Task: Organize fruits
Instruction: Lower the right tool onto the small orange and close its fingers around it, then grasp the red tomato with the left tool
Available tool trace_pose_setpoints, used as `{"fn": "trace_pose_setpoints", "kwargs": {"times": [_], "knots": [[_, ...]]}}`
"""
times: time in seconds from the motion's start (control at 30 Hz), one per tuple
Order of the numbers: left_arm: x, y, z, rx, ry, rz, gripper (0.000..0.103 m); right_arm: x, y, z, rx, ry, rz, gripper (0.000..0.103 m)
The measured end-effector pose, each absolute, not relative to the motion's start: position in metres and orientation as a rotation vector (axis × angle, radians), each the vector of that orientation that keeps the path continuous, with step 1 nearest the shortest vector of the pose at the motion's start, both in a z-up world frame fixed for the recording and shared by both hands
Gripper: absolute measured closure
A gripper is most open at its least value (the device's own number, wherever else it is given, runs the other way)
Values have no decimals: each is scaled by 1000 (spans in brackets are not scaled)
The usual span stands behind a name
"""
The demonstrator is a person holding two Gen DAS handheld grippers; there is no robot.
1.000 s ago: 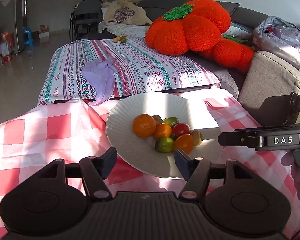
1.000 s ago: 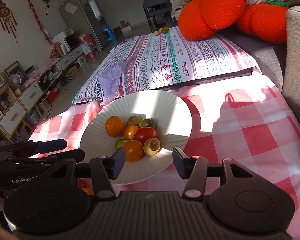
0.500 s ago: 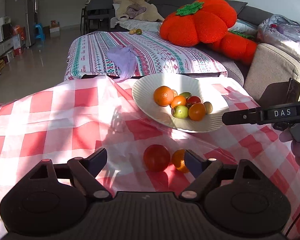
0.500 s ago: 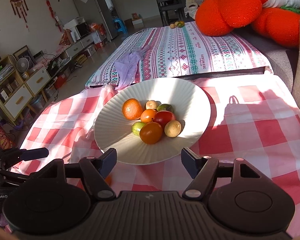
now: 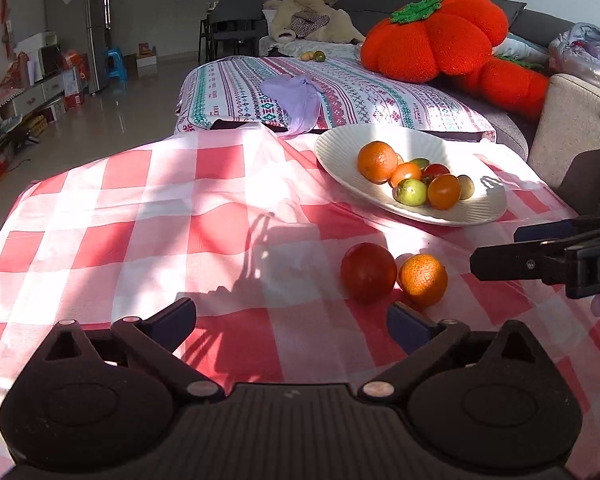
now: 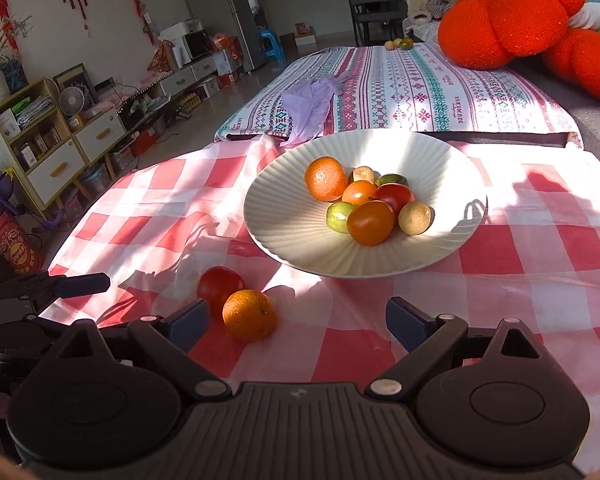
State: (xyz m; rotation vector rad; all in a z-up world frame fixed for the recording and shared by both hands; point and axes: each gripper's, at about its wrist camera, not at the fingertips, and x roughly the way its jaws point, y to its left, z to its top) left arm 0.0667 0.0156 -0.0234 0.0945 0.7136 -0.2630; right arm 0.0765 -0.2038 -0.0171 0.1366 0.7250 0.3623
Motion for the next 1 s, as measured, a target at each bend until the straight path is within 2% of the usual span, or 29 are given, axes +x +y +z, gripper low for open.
{"fn": "trace_pose_setpoints", "kwargs": {"times": [0.2, 0.3, 0.43, 0.67, 1.0], "knots": [[68, 16, -30, 99, 732, -267, 0, 82, -190, -27, 114, 743, 389, 13], [67, 16, -33, 106, 735, -272, 0, 85, -185, -31, 129, 757, 408, 25], [66, 15, -33, 114, 734, -279, 0, 88, -176, -35, 131, 772, 433, 47], [66, 13, -35, 112, 735, -287, 0, 89, -163, -36, 83, 777, 440, 70], [72, 3, -34, 84, 694, -318, 0, 85, -180, -31, 83, 784, 406, 71]]}}
